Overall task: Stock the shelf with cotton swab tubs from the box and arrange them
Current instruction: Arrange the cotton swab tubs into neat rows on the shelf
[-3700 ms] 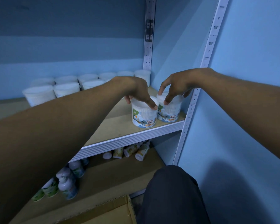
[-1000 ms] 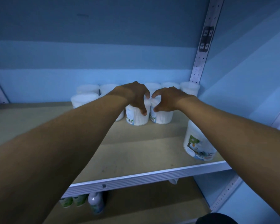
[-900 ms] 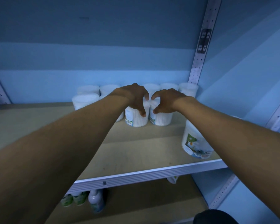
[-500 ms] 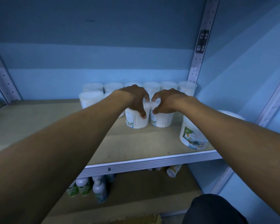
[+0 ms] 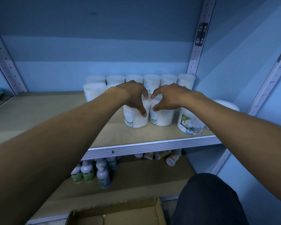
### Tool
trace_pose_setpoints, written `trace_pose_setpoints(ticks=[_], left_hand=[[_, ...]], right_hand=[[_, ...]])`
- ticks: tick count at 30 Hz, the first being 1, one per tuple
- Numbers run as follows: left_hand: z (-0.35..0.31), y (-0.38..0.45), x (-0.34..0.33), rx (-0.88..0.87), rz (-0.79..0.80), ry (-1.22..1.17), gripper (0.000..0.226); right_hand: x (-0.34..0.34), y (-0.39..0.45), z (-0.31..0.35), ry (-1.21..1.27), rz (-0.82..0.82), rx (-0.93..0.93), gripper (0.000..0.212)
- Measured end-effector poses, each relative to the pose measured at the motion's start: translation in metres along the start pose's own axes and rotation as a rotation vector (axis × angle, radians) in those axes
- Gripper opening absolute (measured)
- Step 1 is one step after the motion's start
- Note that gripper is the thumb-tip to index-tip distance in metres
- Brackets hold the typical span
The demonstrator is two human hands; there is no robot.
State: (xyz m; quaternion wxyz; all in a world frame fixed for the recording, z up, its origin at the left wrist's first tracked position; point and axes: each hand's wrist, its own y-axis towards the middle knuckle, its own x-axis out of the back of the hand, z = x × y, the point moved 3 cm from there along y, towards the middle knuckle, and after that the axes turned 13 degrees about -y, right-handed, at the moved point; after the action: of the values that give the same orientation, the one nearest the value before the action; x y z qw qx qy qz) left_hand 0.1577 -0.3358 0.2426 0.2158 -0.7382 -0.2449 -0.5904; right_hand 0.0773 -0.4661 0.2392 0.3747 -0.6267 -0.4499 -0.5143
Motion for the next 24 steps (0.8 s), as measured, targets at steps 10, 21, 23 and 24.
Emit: trace_pose_setpoints(ticks=[10,21,23,24], left_hand=[[-0.013,-0.03,-0.002,0.017,-0.05,-0.039,0.083],[-0.023,-0.047,0.006,0.054,0.038,-0.016,0.098],[-0.023,-0.047,0.013,0.066,0.064,-0.001,0.1],[-0.022,-0.046,0.016,0.072,0.08,0.007,0.099]], right_hand=[[0.007,-0.033,0.002,-0.044,0.048,0.096,0.055],[0.02,-0.054,-0.002,0.011,0.109,0.166,0.065],[0.028,-0.053,0.0,0.005,0.07,0.155,0.069],[0.032,-0.053,0.0,-0.007,0.051,0.146,0.068]])
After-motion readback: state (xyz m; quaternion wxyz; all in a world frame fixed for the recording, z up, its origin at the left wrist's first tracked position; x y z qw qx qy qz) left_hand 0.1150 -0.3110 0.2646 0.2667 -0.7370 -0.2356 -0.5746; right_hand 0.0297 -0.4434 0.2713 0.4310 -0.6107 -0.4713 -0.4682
